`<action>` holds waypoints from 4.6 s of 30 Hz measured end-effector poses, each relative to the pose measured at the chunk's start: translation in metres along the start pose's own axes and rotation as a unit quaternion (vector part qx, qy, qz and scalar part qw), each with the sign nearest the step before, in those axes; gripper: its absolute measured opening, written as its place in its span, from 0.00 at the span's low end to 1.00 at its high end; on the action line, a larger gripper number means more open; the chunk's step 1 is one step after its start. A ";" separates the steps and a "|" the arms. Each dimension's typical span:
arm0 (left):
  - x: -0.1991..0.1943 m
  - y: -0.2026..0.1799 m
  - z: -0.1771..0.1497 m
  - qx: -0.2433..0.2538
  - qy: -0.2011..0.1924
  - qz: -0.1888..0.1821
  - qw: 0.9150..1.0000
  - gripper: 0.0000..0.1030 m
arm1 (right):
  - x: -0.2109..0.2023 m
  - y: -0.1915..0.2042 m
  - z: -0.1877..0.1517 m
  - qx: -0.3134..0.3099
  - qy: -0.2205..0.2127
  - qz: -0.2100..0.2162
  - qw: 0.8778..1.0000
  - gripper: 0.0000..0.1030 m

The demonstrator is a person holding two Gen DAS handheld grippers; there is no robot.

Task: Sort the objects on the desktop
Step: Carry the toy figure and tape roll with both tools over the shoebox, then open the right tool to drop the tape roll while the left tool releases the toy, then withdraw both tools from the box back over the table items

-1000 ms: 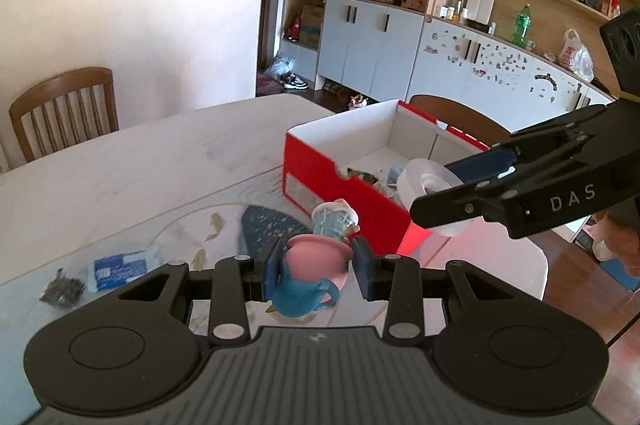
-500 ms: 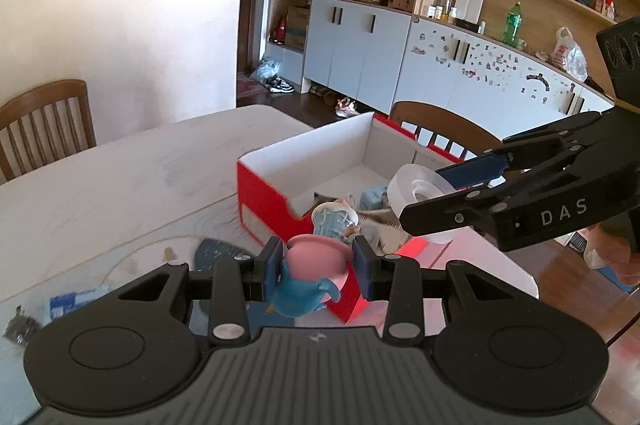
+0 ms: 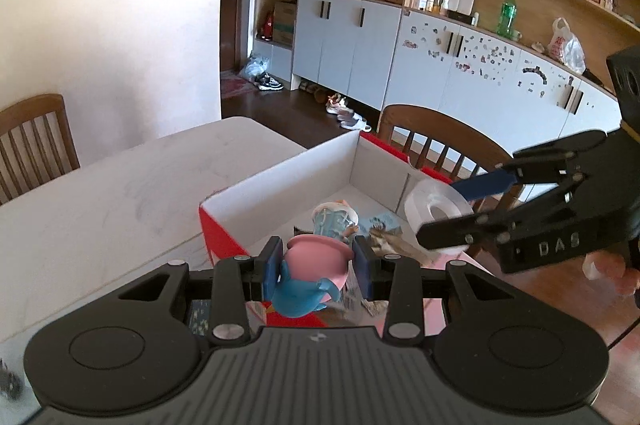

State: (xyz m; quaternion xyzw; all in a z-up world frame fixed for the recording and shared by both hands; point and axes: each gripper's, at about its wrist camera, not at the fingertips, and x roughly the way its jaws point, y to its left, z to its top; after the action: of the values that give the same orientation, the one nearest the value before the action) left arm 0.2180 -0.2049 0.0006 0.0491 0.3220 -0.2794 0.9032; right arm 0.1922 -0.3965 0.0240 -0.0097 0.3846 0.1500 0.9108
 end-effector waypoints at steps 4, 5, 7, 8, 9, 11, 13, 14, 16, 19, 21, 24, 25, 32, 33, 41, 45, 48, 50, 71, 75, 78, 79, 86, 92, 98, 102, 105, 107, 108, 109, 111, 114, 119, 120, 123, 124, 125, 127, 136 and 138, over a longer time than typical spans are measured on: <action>0.020 0.001 0.014 0.007 0.009 0.000 1.000 0.35 | 0.010 -0.013 0.001 -0.002 0.007 -0.009 1.000 0.57; 0.024 0.001 0.017 0.009 0.011 -0.001 1.000 0.35 | 0.012 -0.015 0.001 -0.001 0.008 -0.011 1.000 0.57; 0.033 0.002 0.024 0.013 0.017 -0.002 1.000 0.35 | 0.016 -0.021 0.002 0.000 0.010 -0.013 1.000 0.57; 0.037 0.002 0.026 0.015 0.019 -0.002 1.000 0.35 | 0.018 -0.024 0.002 0.000 0.011 -0.012 1.000 0.57; 0.042 0.002 0.027 0.017 0.022 -0.003 1.000 0.35 | 0.021 -0.026 0.002 -0.001 0.014 -0.012 1.000 0.57; 0.052 0.003 0.032 0.021 0.029 -0.007 0.999 0.35 | 0.026 -0.030 0.002 -0.001 0.020 -0.012 1.000 0.57; 0.063 0.003 0.037 0.027 0.039 -0.010 0.999 0.35 | 0.031 -0.033 0.002 -0.001 0.023 -0.012 1.000 0.57; 0.069 0.001 0.041 0.029 0.043 -0.012 0.999 0.35 | 0.034 -0.034 0.002 0.000 0.025 -0.012 1.000 0.57; 0.081 0.002 0.046 0.031 0.052 -0.016 0.998 0.35 | 0.040 -0.037 0.003 0.001 0.029 -0.009 1.000 0.57; 0.099 0.002 0.050 0.031 0.064 -0.019 0.997 0.35 | 0.050 -0.039 0.003 0.001 0.035 -0.009 0.999 0.57; 0.111 0.002 0.054 0.030 0.072 -0.020 0.997 0.35 | 0.059 -0.039 0.002 0.001 0.041 -0.009 0.999 0.57; 0.128 -0.001 0.057 0.038 0.084 -0.021 0.996 0.35 | 0.072 -0.039 -0.002 -0.002 0.054 -0.014 0.998 0.57; 0.134 -0.002 0.057 0.043 0.087 -0.022 0.995 0.35 | 0.075 -0.038 -0.003 -0.003 0.058 -0.013 0.998 0.57; 0.174 -0.011 0.064 0.064 0.113 -0.030 0.991 0.35 | 0.095 -0.034 -0.012 -0.010 0.084 0.000 0.996 0.57; 0.178 -0.014 0.064 0.069 0.115 -0.030 0.991 0.35 | 0.096 -0.034 -0.013 -0.007 0.085 0.000 0.996 0.57; 0.214 -0.025 0.068 0.087 0.131 -0.038 0.987 0.35 | 0.108 -0.028 -0.016 -0.014 0.099 0.016 0.995 0.57; 0.230 -0.027 0.065 0.090 0.145 -0.038 0.985 0.35 | 0.118 -0.027 -0.018 -0.019 0.114 0.006 0.993 0.57; 0.242 -0.028 0.062 0.093 0.156 -0.030 0.983 0.35 | 0.125 -0.028 -0.020 -0.020 0.127 -0.005 0.992 0.57; 0.249 -0.027 0.059 0.094 0.165 -0.029 0.981 0.35 | 0.128 -0.029 -0.022 -0.023 0.134 -0.004 0.991 0.57; 0.279 -0.030 0.047 0.095 0.208 -0.034 0.973 0.35 | 0.143 -0.035 -0.027 -0.019 0.172 0.027 0.984 0.57; 0.278 -0.028 0.048 0.083 0.205 -0.037 0.974 0.35 | 0.144 -0.045 -0.024 -0.010 0.172 0.029 0.985 0.58; 0.275 -0.027 0.049 0.081 0.202 -0.037 0.975 0.35 | 0.140 -0.047 -0.021 -0.006 0.165 0.031 0.986 0.65; 0.273 -0.027 0.049 0.078 0.200 -0.038 0.976 0.35 | 0.139 -0.047 -0.020 -0.004 0.163 0.033 0.986 0.67; 0.258 -0.028 0.052 0.076 0.197 -0.040 0.977 0.36 | 0.126 -0.050 -0.018 -0.003 0.147 0.032 0.989 0.73; 0.241 -0.029 0.056 0.075 0.184 -0.036 0.980 0.44 | 0.115 -0.052 -0.017 -0.002 0.133 0.029 0.991 0.74; 0.223 -0.032 0.059 0.075 0.169 -0.043 0.982 0.48 | 0.100 -0.047 -0.019 -0.002 0.114 0.028 0.993 0.75; 0.211 -0.033 0.060 0.078 0.162 -0.046 0.983 0.55 | 0.089 -0.047 -0.019 -0.002 0.103 0.028 0.994 0.76; 0.202 -0.036 0.059 0.077 0.159 -0.053 0.983 0.56 | 0.083 -0.049 -0.019 0.000 0.096 0.026 0.995 0.76; 0.196 -0.037 0.058 0.075 0.158 -0.056 0.983 0.57 | 0.079 -0.050 -0.020 0.002 0.093 0.025 0.995 0.77; 0.193 -0.038 0.057 0.074 0.157 -0.058 0.983 0.59 | 0.077 -0.050 -0.019 0.003 0.091 0.026 0.995 0.78; 0.190 -0.039 0.056 0.073 0.156 -0.058 0.983 0.60 | 0.075 -0.050 -0.020 0.002 0.090 0.026 0.996 0.79; 0.185 -0.039 0.055 0.069 0.156 -0.060 0.984 0.60 | 0.069 -0.049 -0.021 -0.002 0.086 0.028 0.996 0.80; 0.177 -0.040 0.053 0.066 0.152 -0.059 0.984 0.62 | 0.061 -0.046 -0.023 -0.009 0.079 0.029 0.996 0.81; 0.158 -0.038 0.047 0.053 0.143 -0.055 0.987 0.69 | 0.050 -0.040 -0.026 -0.017 0.068 0.031 0.997 0.84; 0.155 -0.038 0.046 0.049 0.142 -0.055 0.987 0.69 | 0.048 -0.040 -0.027 -0.019 0.066 0.031 0.997 0.85; 0.144 -0.039 0.042 0.042 0.138 -0.053 0.988 0.74 | 0.042 -0.036 -0.029 -0.022 0.061 0.034 0.997 0.87; 0.141 -0.038 0.041 0.039 0.136 -0.052 0.989 0.78 | 0.040 -0.035 -0.030 -0.024 0.059 0.034 0.997 0.88; 0.137 -0.038 0.040 0.037 0.134 -0.051 0.989 0.80 | 0.038 -0.033 -0.030 -0.026 0.057 0.035 0.997 0.89; 0.129 -0.038 0.037 0.034 0.130 -0.049 0.990 0.80 | 0.034 -0.034 -0.030 -0.027 0.053 0.037 0.998 0.92; 0.093 -0.036 0.030 0.003 0.099 -0.039 0.994 1.00 | 0.017 -0.020 -0.034 -0.039 0.030 0.037 0.998 0.99; 0.085 -0.035 0.028 -0.002 0.095 -0.039 0.995 1.00 | 0.014 -0.015 -0.035 -0.047 0.027 0.038 0.998 0.99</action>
State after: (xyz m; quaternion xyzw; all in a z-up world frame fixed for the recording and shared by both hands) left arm 0.2689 -0.2822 -0.0254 0.0608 0.4082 -0.3075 0.8574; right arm 0.1815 -0.4120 -0.0117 -0.0417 0.4015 0.2021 0.8923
